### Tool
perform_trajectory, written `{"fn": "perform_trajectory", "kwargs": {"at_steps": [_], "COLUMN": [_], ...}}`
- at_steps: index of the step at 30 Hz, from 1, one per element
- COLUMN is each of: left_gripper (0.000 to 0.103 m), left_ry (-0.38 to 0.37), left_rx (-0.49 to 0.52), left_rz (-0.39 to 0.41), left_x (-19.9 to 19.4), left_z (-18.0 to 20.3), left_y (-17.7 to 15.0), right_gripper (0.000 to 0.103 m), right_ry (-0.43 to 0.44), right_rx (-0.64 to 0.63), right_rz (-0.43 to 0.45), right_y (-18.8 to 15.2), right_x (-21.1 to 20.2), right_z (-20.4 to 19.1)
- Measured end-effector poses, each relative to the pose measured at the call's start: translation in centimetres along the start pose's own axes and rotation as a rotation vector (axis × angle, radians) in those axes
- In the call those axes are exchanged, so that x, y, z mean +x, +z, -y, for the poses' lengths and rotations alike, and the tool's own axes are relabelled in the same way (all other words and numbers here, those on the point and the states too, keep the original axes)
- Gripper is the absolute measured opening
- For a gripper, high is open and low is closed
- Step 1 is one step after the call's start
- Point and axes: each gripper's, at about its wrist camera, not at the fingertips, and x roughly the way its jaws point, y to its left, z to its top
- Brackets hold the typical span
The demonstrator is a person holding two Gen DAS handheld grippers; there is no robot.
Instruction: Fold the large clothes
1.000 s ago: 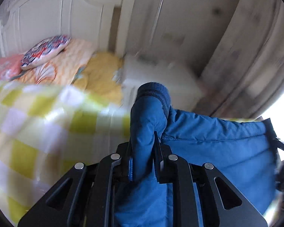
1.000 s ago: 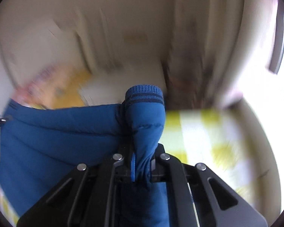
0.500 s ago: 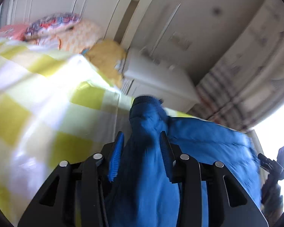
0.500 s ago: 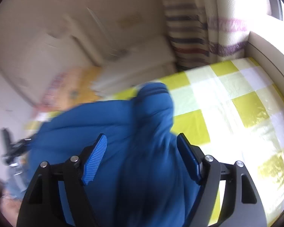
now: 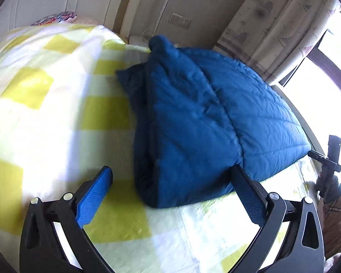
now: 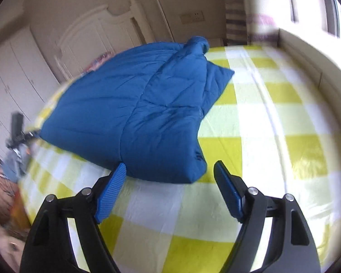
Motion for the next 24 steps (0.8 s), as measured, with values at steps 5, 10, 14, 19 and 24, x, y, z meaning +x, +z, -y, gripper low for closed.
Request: {"fn": "perform_trajectory", "kwargs": {"at_steps": [5,10,14,19,24], "left_gripper": [0.094,0.059,0.042,0.042,0.042], "left_ry": [0.011,0.003,-0.013,-0.015,-0.022], "left_rx": [0.038,0.012,-0.002,0.005,-0.011], "left_rz": [-0.002,0.010,0.019,0.011,0.030], "left_x": [2.0,2.1,-1.2,-6.6,-11.4], "left_z": [2.0,2.6,2.6,2.8,3.6], "left_y": [1.6,1.2,-1.7,-7.4,-13.4], "right_gripper": [0.072,0.044,0.031,0.031,0.033], "right_ry": [-0.077,-0.037,-0.035,0.003,0.052], "right_rx": [-0.072,-0.030,0.007,-0.033,-0.023], "right_rz": [0.032,0.097,0.130,0.118,0.114], "right_y": [1.0,-0.3,-1.8,-5.7,-11.0], "right_x": [1.5,0.2,-1.9,-4.7,-8.5], "right_z": [-2.6,-3.1,-3.6,-5.8,-7.5]}}
